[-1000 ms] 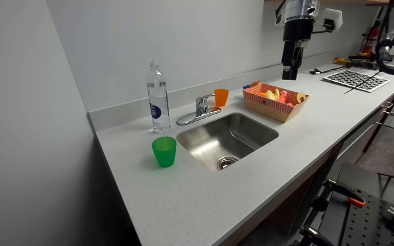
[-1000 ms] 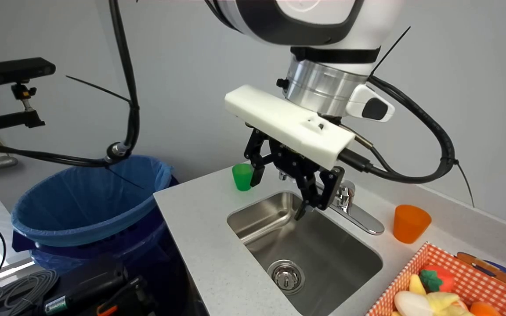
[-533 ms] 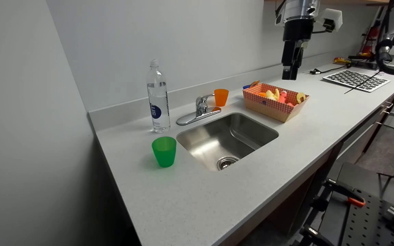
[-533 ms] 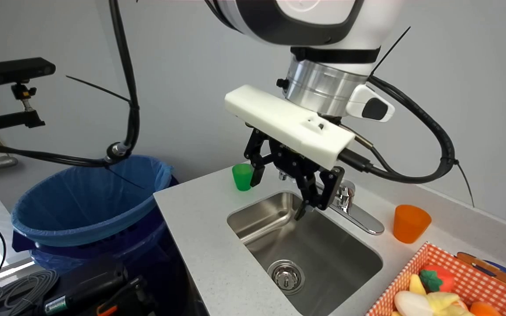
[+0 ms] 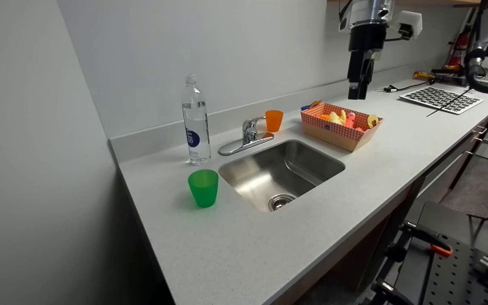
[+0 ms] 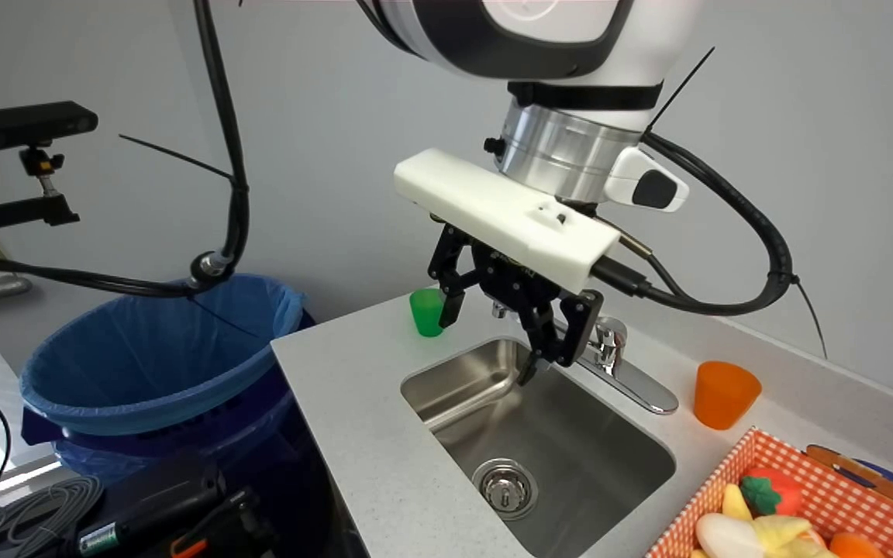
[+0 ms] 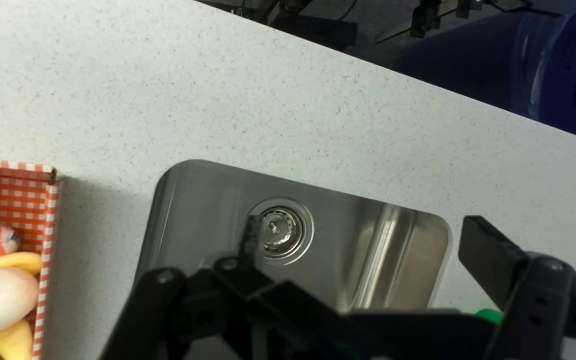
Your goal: Lift up the tap handle
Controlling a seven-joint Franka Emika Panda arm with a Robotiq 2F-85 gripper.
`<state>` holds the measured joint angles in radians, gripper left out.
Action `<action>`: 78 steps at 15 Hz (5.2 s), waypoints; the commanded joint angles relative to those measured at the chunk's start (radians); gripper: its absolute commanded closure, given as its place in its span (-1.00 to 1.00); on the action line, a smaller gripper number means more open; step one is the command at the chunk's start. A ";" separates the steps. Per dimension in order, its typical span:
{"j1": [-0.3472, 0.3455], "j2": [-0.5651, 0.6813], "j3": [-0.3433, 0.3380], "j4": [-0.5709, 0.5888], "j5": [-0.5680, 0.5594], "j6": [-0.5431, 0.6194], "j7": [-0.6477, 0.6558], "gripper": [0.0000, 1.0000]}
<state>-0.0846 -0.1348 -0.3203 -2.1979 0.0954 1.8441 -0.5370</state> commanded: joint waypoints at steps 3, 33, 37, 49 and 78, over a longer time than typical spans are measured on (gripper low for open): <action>-0.032 0.048 0.043 0.057 0.023 -0.007 0.004 -1.00; -0.035 0.148 0.111 0.131 0.012 0.046 0.056 -1.00; -0.027 0.208 0.141 0.174 0.026 0.104 0.126 -1.00; -0.033 0.492 0.206 0.458 0.020 0.185 0.431 -1.00; -0.031 0.634 0.251 0.450 -0.085 0.791 0.373 1.00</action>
<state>-0.1035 0.5120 -0.0843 -1.7190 0.0265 2.5261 -0.1616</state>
